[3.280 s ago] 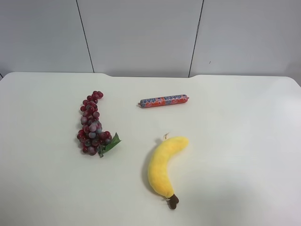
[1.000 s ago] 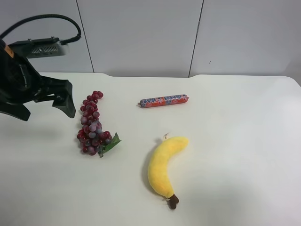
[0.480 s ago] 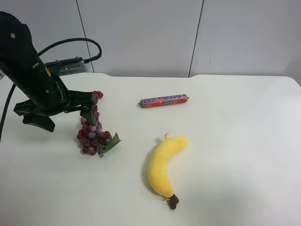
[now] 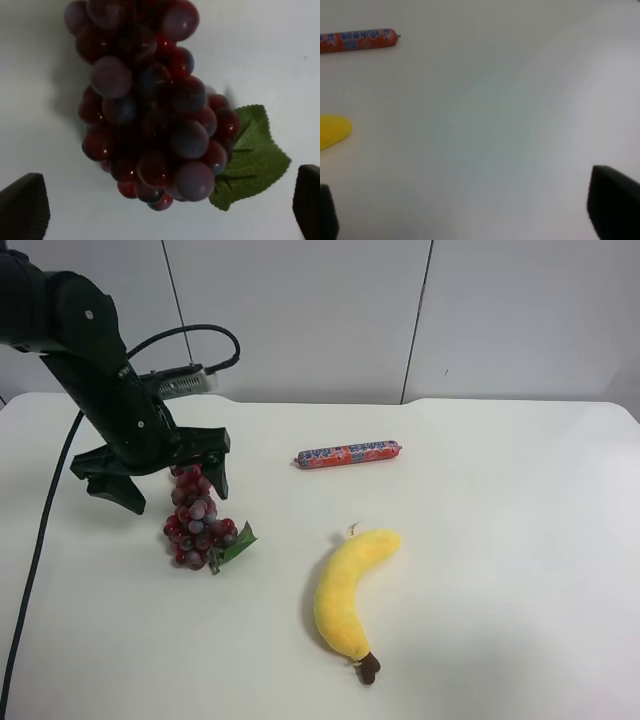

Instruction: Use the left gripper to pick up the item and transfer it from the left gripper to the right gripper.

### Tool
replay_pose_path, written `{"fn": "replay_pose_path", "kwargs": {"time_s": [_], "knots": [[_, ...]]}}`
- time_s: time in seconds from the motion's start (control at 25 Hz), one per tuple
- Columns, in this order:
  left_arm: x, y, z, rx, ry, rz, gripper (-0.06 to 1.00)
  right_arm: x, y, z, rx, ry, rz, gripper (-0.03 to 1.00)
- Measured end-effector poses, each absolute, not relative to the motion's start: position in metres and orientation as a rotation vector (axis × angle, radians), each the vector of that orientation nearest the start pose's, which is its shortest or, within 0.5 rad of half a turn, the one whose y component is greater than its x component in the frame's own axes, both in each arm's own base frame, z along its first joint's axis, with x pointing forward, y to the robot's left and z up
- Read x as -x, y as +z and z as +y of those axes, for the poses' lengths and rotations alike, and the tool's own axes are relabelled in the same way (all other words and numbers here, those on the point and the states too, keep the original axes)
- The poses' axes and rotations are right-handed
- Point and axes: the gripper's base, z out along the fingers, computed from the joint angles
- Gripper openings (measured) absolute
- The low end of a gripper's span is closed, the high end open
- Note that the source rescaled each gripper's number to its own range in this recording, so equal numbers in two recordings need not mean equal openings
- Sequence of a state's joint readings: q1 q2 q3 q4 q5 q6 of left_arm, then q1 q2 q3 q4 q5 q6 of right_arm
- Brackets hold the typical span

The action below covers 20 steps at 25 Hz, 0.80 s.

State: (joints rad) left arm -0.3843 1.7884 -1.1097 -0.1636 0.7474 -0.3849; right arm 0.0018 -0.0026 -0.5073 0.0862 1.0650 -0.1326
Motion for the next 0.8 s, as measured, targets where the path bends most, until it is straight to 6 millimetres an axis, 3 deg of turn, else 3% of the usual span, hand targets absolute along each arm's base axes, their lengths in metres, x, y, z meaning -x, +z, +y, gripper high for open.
{"fn": "replay_pose_path", "kwargs": {"time_s": [0.36, 0.8], "knots": [[-0.319, 0.146, -0.14, 0.183, -0.271, 3.016, 1.0, 0.006, 0.279, 0.007, 0.141, 0.021, 2.031, 1.0], [-0.329, 0.119, -0.143, 0.206, -0.271, 2.987, 1.0, 0.006, 0.279, 0.007, 0.141, 0.021, 2.031, 1.0]]}}
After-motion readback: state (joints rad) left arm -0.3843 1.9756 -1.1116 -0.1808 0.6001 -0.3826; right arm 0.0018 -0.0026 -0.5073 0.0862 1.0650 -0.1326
